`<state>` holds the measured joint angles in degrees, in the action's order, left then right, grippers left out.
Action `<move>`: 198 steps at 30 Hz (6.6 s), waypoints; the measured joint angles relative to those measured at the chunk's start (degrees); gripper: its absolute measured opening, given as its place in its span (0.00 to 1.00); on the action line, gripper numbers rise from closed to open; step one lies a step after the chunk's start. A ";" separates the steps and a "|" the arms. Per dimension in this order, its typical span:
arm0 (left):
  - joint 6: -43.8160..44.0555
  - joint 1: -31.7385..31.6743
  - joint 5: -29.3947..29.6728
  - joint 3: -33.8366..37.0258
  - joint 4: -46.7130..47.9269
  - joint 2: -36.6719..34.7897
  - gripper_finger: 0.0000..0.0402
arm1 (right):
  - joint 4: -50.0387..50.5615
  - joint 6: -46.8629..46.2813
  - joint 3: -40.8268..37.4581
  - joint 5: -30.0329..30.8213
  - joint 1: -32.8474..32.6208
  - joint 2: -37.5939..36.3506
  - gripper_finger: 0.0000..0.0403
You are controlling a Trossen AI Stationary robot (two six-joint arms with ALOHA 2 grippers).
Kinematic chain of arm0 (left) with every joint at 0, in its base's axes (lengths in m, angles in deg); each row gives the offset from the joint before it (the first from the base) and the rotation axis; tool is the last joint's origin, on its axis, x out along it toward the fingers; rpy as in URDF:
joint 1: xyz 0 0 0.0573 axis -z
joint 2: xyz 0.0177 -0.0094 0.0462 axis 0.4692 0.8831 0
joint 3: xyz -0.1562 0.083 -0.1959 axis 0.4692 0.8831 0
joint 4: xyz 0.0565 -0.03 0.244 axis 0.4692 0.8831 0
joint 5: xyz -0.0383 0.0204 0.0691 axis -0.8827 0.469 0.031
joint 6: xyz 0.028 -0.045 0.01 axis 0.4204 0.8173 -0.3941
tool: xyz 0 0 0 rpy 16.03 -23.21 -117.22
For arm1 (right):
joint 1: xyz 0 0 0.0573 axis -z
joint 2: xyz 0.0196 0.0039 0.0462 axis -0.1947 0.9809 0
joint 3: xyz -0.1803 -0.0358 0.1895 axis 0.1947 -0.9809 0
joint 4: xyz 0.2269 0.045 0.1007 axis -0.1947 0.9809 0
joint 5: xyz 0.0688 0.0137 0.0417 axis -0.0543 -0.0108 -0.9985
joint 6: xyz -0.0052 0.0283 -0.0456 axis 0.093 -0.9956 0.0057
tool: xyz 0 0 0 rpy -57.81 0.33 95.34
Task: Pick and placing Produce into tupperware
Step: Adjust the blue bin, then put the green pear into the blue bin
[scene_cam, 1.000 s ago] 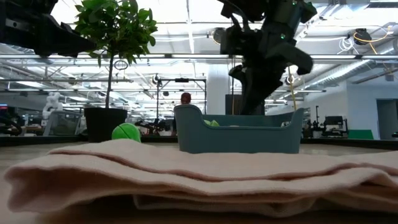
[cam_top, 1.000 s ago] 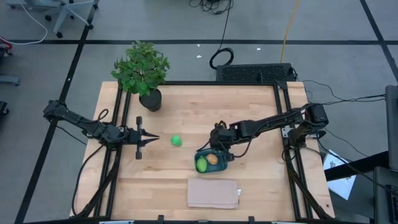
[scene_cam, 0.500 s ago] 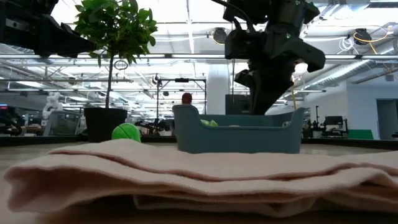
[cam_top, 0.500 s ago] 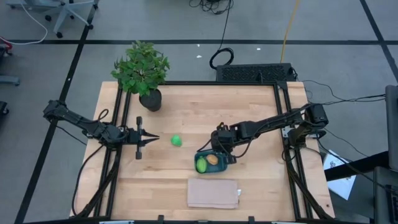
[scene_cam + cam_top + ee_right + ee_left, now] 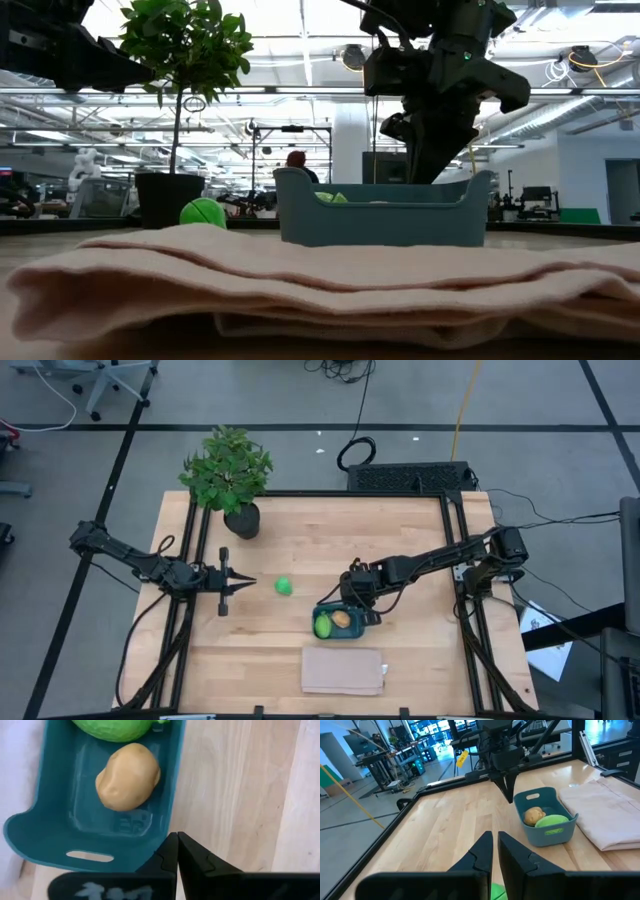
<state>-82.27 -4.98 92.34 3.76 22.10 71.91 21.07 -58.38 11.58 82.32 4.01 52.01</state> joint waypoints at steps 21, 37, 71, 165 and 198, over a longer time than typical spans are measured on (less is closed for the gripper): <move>-0.13 0.00 0.00 0.00 0.00 0.00 0.08 | -0.12 0.04 0.00 0.10 -0.01 0.02 0.00; -0.17 0.00 0.61 0.00 0.02 0.00 0.08 | -1.81 1.22 0.00 5.72 -0.58 -11.61 0.00; -1.25 0.00 1.73 0.00 -0.64 0.00 0.08 | -51.60 -5.75 -46.55 6.47 -5.28 -63.00 0.00; -4.31 -12.90 -15.31 -30.01 24.95 38.02 0.77 | -57.73 -3.65 -61.88 4.98 4.91 -79.21 0.00; -22.35 -18.38 -21.05 -36.39 30.01 57.14 0.77 | -60.35 -3.45 -64.13 5.03 4.93 -79.19 0.00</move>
<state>-104.62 -23.36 71.29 -32.63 52.10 129.05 -39.28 -61.84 -52.55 87.35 8.95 -27.18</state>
